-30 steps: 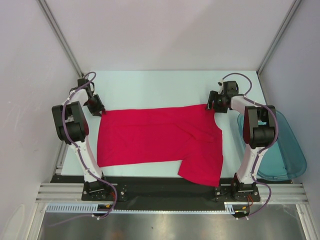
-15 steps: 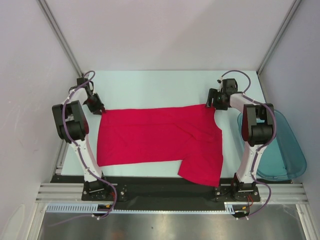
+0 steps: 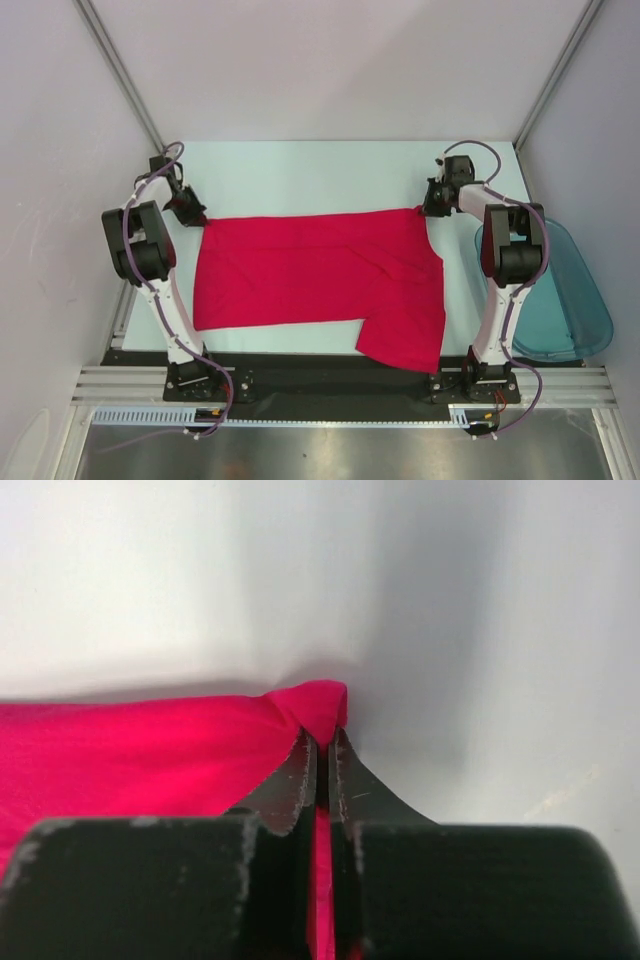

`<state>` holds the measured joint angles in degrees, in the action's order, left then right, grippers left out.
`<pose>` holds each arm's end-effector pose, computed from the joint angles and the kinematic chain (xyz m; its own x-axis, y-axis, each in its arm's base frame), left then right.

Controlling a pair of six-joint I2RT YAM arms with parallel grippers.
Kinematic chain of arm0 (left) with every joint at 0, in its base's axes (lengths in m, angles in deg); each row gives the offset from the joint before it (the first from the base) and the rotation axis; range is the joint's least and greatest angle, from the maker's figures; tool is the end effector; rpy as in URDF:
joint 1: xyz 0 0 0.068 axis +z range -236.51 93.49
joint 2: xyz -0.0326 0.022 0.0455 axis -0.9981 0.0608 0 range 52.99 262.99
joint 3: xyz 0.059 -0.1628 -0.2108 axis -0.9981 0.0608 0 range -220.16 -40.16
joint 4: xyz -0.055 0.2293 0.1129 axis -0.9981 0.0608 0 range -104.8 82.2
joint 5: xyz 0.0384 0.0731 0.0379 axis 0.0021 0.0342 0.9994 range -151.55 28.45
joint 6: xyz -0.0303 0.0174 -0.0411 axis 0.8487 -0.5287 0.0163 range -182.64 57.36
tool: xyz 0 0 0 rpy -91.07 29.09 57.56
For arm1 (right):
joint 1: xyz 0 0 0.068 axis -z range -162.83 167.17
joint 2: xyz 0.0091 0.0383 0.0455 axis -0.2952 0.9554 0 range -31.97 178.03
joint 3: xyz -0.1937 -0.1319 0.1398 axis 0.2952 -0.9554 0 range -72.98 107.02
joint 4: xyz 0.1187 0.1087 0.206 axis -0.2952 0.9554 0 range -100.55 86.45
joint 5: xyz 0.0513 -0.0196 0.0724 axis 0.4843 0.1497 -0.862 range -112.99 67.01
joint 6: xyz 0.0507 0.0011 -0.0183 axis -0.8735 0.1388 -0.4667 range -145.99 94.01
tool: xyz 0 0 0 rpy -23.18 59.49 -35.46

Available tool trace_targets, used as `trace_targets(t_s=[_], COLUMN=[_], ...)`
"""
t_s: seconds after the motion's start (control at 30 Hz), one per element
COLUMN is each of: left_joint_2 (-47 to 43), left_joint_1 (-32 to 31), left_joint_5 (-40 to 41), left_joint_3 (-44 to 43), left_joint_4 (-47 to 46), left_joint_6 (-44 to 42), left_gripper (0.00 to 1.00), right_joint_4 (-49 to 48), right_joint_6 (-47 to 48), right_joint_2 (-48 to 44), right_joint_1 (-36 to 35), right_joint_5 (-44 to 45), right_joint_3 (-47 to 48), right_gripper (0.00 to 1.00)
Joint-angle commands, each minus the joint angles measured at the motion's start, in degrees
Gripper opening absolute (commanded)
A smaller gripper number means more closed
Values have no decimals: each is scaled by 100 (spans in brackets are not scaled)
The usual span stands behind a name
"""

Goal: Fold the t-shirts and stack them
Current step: Fold the tshirt

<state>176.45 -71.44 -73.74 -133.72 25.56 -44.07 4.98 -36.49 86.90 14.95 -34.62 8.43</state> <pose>0.4311 0.1084 0.1613 -0.8025 -0.5384 -0.2570 -0.4650 0.8344 -0.2959 0.4433 0.0244 0.1564 -0.8136 0.1471 -0.5626 -0.0112 0.9634 0.2680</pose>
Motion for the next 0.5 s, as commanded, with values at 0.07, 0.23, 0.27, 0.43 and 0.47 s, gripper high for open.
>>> trace_targets(t_s=[0.07, 0.23, 0.27, 0.43, 0.47], left_joint_2=[47, 239, 397, 986, 1161], left_joint_1=[172, 180, 189, 189, 189], left_joint_5=[-222, -468, -512, -899, -882], left_joint_3=[-66, -311, -469, -1119, -1373], left_joint_4=[-827, -1302, -1329, -1461, -1461], left_joint_6=[585, 929, 1051, 1412, 1465], left_gripper=[0, 0, 0, 0, 0], right_joint_4=[-120, -314, -305, -182, -130], right_joint_6=[-408, -663, -681, -760, -778], right_joint_2=[286, 557, 628, 1138, 1313], right_joint_1=[28, 125, 151, 178, 178], right_joint_5=[355, 452, 426, 311, 294], right_joint_3=[367, 770, 902, 1832, 1983], right_gripper=[0, 0, 0, 0, 0])
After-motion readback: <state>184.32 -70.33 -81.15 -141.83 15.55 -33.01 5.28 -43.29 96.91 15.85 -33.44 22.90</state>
